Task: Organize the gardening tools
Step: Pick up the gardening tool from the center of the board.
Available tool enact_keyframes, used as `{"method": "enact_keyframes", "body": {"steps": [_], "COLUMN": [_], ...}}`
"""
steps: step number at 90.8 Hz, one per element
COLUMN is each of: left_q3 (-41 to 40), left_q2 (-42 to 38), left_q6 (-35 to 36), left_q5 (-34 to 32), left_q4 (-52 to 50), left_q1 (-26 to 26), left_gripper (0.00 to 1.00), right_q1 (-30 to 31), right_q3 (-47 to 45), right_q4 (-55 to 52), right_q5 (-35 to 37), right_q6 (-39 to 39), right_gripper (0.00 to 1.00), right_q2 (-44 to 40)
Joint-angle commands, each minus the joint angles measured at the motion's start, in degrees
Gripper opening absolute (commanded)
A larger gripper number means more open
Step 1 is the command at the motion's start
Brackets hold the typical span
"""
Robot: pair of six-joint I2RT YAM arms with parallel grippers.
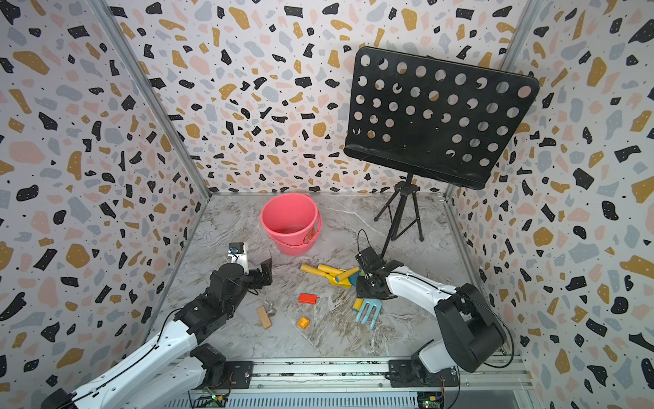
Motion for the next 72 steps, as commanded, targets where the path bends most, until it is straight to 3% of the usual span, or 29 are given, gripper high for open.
{"method": "enact_keyframes", "body": {"steps": [1, 41, 72], "left_q3": [2.7, 3.7, 3.7], "left_q2": [0.3, 0.2, 0.4], "left_q6": [0.5, 0.8, 0.7], "left_q5": [-0.3, 0.0, -0.2], "left_q4": [0.9, -0.1, 0.0], "left_q1": [-0.2, -0.3, -0.2], "left_gripper": [1.00, 0.99, 0.99], "right_q1": [0.3, 0.9, 1.1], "right_q3": [1.2, 3.2, 5.0], "right_q4": [-0.1, 2.2, -1.1], "right_q5": [2.4, 4.2, 5.9], "right_q6": [0.6, 0.1, -0.4], "right_gripper": [0.51, 0.43, 0.23], "right_q2": [0.9, 6.4, 2.3]}}
